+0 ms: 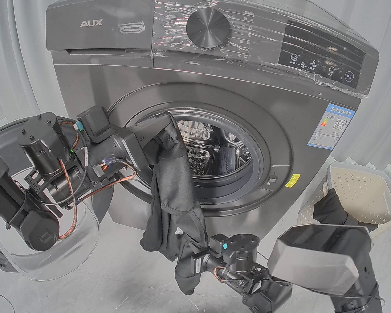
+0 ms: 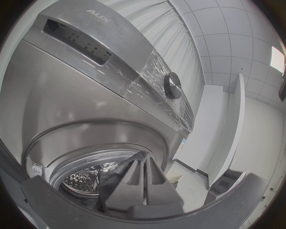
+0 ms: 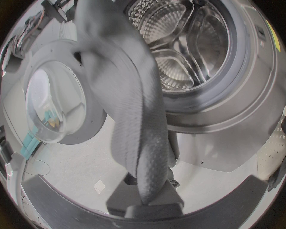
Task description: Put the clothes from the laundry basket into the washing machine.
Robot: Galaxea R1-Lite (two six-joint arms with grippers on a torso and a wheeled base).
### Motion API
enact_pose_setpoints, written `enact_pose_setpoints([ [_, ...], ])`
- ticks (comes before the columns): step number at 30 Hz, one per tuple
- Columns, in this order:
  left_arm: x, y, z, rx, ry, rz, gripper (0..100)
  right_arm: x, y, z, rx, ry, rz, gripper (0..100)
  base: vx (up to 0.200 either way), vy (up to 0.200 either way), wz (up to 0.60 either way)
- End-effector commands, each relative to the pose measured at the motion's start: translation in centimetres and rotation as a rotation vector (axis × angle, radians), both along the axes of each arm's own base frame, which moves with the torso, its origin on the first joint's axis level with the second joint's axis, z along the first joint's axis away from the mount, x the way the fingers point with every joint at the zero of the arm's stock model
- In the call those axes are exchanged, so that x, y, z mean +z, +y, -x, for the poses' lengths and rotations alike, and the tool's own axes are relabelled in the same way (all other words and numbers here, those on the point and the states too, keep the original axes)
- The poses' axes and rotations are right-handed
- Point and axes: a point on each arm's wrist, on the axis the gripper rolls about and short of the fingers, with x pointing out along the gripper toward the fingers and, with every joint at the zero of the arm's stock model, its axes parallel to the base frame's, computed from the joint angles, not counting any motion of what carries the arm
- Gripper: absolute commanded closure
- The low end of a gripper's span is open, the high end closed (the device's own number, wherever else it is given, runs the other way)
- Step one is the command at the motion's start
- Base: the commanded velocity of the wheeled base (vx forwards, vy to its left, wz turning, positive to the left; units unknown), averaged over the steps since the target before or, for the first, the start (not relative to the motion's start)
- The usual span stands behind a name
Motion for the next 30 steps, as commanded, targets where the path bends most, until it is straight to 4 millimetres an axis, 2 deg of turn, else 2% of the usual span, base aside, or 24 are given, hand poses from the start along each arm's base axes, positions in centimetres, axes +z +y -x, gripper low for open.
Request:
enact_pose_setpoints([
  [1, -0.4, 0.4, -0.3, 0.014, 0.013, -0.007, 100, 6.6, -3.8, 1.7, 0.02, -0.067, -0.073, 100, 0.0, 0.0, 0.0],
  [2, -0.5, 0.5, -0.2, 0.014, 0.014, -0.007, 100, 6.8, -4.0, 1.8, 0.021, -0.067, -0.074, 100, 0.0, 0.0, 0.0],
  [5, -0.6, 0.8, -0.3, 0.023, 0.014, -0.008, 100, 8.1, -6.6, 3.1, 0.032, -0.069, -0.091, 100, 0.0, 0.0, 0.0],
  [6, -0.6, 0.9, -0.3, 0.025, 0.014, -0.008, 100, 8.2, -6.7, 3.1, 0.032, -0.07, -0.092, 100, 0.0, 0.0, 0.0],
  [7, -0.8, 1.0, -0.3, 0.028, 0.024, -0.013, 100, 8.8, -8.0, 3.7, 0.032, -0.074, -0.102, 100, 0.0, 0.0, 0.0],
  [13, -2.4, 2.0, 0.6, 0.042, 0.087, -0.047, 100, 11.1, -11.0, 6.9, 0.018, -0.061, -0.119, 100, 0.0, 0.0, 0.0],
  [14, -2.4, 2.0, 0.6, 0.042, 0.087, -0.047, 100, 11.1, -11.0, 6.9, 0.018, -0.061, -0.119, 100, 0.0, 0.0, 0.0],
  [15, -2.8, 2.3, 1.0, 0.048, 0.108, -0.056, 100, 11.8, -11.7, 7.9, 0.018, -0.06, -0.124, 100, 0.0, 0.0, 0.0],
  [21, -3.8, 3.0, 1.8, 0.035, 0.15, -0.082, 100, 14.5, -12.9, 10.0, 0.019, -0.102, -0.19, 100, 0.0, 0.0, 0.0],
  [30, -6.3, 3.1, 3.0, 0.02, 0.251, -0.137, 100, 15.2, -13.9, 11.3, 0.022, -0.049, -0.268, 100, 0.0, 0.0, 0.0],
])
